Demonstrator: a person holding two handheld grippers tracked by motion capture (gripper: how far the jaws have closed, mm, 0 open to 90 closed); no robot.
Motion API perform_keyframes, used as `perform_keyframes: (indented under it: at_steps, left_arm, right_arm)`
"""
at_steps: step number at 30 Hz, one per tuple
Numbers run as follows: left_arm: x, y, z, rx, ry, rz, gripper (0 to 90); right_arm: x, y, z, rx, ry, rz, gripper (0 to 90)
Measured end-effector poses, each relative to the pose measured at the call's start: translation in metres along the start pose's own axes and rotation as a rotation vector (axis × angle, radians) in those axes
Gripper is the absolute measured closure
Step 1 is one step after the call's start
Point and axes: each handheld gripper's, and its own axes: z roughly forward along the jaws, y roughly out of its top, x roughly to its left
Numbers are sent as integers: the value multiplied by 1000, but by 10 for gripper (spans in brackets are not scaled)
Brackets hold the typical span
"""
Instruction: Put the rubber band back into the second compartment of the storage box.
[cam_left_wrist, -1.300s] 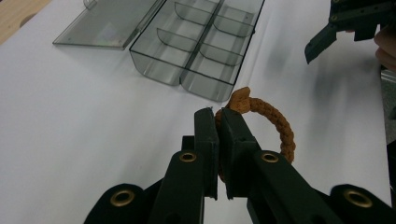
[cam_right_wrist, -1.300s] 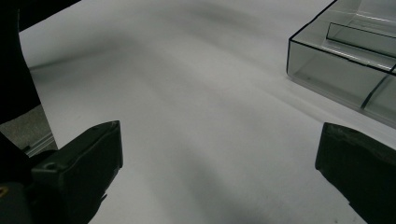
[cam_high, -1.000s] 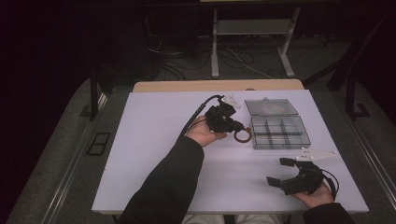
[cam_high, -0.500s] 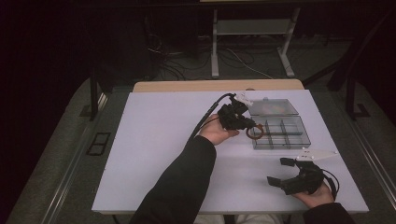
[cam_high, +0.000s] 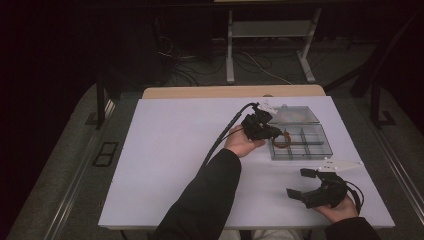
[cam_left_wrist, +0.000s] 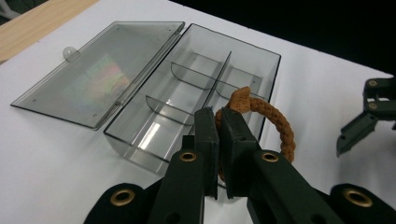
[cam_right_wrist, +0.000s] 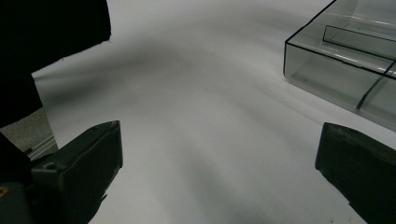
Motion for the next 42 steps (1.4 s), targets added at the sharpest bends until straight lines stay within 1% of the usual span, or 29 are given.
perform_keyframes:
  at_steps: [3, 10, 15, 19, 20, 24, 30, 32, 33, 36, 38, 41, 42]
  left_arm:
    - [2, -1, 7, -12, -5, -14, 851]
    - [1, -2, 25, -30, -12, -35, 851]
    - [-1, -2, 38, -24, -14, -31, 851]
    - [-1, -3, 48, -29, -13, -45, 851]
    - [-1, -4, 51, -31, -15, -55, 852]
    - [-2, -5, 60, -32, -33, -63, 851]
    - [-2, -3, 67, -40, -32, -64, 851]
    - [-2, -2, 69, -36, -33, -63, 850]
    - [-2, -2, 71, -45, -34, -67, 850]
    - [-1, -2, 74, -43, -34, -77, 845]
    - [-1, -2, 75, -45, -32, -94, 826]
    - [1, -3, 75, -47, -38, -110, 738]
    - [1, -3, 73, -50, -40, -113, 734]
  right_arm:
    - [-1, 0, 0, -9, -1, -6, 1]
    - [-1, 0, 1, 2, 1, -6, 1]
    - [-1, 0, 1, -1, 5, -6, 1]
    - [0, 0, 2, 5, 7, -7, 1]
    - [0, 0, 2, 7, 8, -8, 1]
    - [-1, 0, 1, 3, 10, -7, 1]
    - [-1, 0, 1, -2, 13, -9, 1]
    - [-1, 0, 1, -2, 13, -9, 1]
    - [-1, 0, 1, -2, 14, -9, 1]
    - [-1, 0, 1, -5, 14, -9, 1]
    - [-1, 0, 0, -5, 15, -8, 1]
    - [-1, 0, 0, -2, 16, -6, 1]
    - [-1, 0, 0, -4, 17, -4, 1]
